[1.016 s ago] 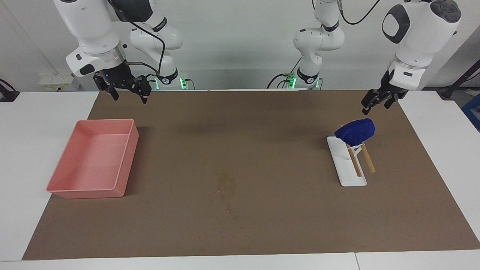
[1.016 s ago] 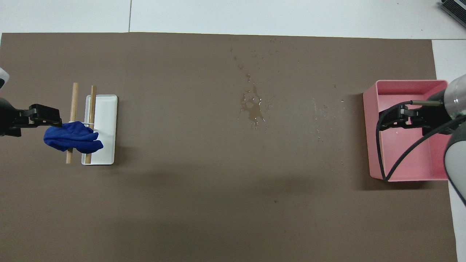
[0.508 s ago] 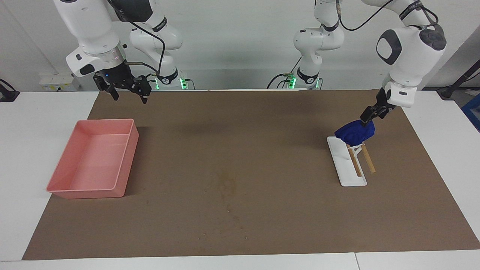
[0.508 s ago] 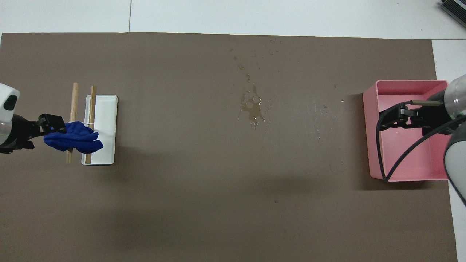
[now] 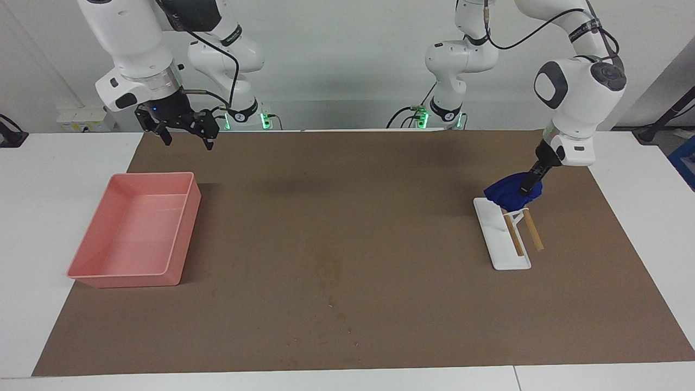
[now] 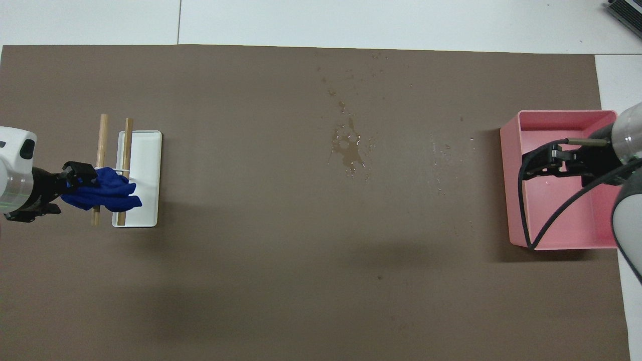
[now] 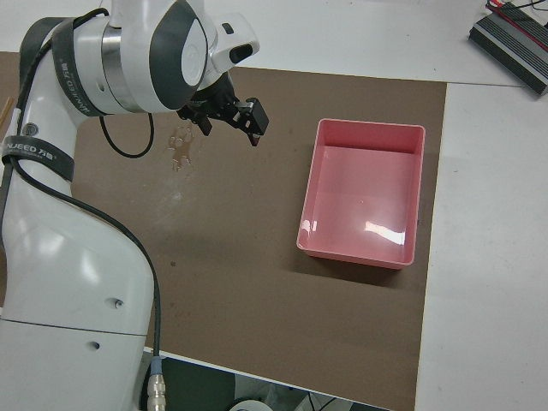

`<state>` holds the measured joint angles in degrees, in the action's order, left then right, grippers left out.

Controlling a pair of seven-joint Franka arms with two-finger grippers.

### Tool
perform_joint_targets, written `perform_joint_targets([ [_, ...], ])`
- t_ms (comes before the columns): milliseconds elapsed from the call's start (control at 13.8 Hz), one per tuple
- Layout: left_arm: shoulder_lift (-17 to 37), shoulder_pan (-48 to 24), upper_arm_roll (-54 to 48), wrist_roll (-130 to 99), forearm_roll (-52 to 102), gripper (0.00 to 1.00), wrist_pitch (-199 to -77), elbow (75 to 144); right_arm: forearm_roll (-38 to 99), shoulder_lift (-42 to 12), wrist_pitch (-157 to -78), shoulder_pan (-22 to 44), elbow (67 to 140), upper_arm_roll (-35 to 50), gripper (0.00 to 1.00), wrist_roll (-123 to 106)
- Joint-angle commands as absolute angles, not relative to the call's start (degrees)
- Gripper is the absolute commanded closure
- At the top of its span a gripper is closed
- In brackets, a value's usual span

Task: Wipe water with towel using both arms
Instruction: 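Grasp the blue cloth on the white tray with the left gripper, then lift the blue cloth and carry it toward the water spill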

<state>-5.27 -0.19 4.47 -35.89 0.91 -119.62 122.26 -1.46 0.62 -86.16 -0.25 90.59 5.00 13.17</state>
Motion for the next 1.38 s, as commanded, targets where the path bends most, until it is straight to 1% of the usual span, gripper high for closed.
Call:
perform_joint_targets([
  [0, -4.8, -0.7, 3.9, -44.0, 4.4, 0.81, -119.9, 121.2, -0.9, 0.4, -85.4, -1.0, 90.1, 5.5, 0.0, 13.7],
  [73, -4.6, -1.4, 3.9, -47.9, 5.7, 1.0, -119.7, 120.2, -0.8, 0.4, -85.4, -1.0, 90.1, 5.5, 0.0, 13.6],
  [218, -3.4, -3.1, 3.8, -51.7, 6.0, 1.0, -117.8, 117.5, -0.9, 0.4, -85.4, -1.0, 90.1, 5.5, 0.0, 13.6],
  [290, -2.2, -3.8, 3.8, -52.6, 6.1, 1.0, -114.2, 113.8, -0.9, 0.4, -85.4, -1.0, 90.1, 5.5, 0.0, 13.7],
  [508, 3.0, -5.9, 3.5, -60.6, 6.8, 1.0, -101.6, 98.2, -0.9, 0.4, -85.4, -1.0, 90.1, 5.5, 0.0, 13.6],
  [581, 3.4, -6.8, 3.5, -63.3, 8.2, 1.0, -99.4, 95.4, -0.9, 0.4, -85.4, -1.0, 90.1, 5.5, 0.0, 13.6],
  [653, 3.3, -8.1, 3.5, -67.0, 9.7, 1.0, -98.3, 94.0, -0.9, 0.4, -85.4, -1.0, 90.1, 5.5, 0.0, 13.6],
  [798, 2.4, -9.7, 1.8, -76.1, 12.4, 1.0, -98.5, 93.4, -0.9, 0.4, -85.4, -1.0, 90.1, 5.5, 0.0, 13.6],
  [1016, 2.2, -12.0, -4.5, -92.0, 13.1, 1.0, -100.0, 91.3, -0.9, 0.4, -85.4, -1.0, 90.1, 5.5, 0.0, 13.6],
  [1161, 2.1, -15.0, -7.7, -104.3, 14.1, 1.0, -106.3, 93.0, -0.9, 0.4, -85.4, -1.0, 90.1, 5.5, 0.0, 13.6],
  [1306, 1.6, -18.9, -7.8, -115.0, 15.7, 1.0, -112.8, 95.4, -0.9, 0.4, -85.4, -1.0, 90.1, 5.5, 0.0, 13.6],
])
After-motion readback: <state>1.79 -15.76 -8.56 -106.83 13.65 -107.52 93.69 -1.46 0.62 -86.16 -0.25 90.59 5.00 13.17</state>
